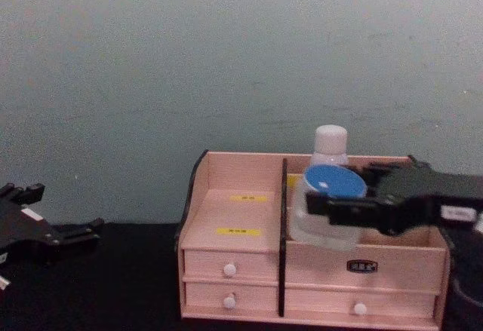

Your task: Pick up the facial cleanser and watermelon frost from the table and place them into the tiered storage box.

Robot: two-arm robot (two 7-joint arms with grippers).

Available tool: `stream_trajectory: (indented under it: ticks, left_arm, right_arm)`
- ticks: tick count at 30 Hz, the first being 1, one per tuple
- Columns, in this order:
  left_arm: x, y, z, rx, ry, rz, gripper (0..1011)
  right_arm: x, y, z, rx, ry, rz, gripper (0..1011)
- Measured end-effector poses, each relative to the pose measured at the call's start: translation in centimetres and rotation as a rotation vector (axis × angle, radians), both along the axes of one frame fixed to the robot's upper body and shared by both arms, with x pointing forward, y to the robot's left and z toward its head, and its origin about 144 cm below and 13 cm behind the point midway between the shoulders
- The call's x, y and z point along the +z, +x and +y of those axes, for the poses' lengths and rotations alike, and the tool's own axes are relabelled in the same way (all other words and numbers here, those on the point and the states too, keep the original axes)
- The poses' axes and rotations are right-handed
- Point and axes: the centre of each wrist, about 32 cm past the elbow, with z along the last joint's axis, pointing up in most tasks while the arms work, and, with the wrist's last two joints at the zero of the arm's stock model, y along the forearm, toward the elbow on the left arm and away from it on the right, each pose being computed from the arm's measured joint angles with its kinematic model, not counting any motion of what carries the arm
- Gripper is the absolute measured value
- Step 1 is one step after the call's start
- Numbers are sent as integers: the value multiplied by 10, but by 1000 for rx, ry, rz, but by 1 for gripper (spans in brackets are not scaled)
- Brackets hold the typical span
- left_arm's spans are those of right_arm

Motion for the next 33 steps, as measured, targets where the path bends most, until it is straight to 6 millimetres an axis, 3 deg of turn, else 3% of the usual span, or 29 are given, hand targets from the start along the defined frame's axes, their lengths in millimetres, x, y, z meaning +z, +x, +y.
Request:
stream_trajectory:
  ticks: [18,33]
  left_arm:
    - [0,0,0,0,0,0,1001]
    - [0,0,0,0,0,0,1001]
  right_arm:
    - [11,49,45,-8,21,-32,717]
    - [4,75,70,-7,-9,7,717]
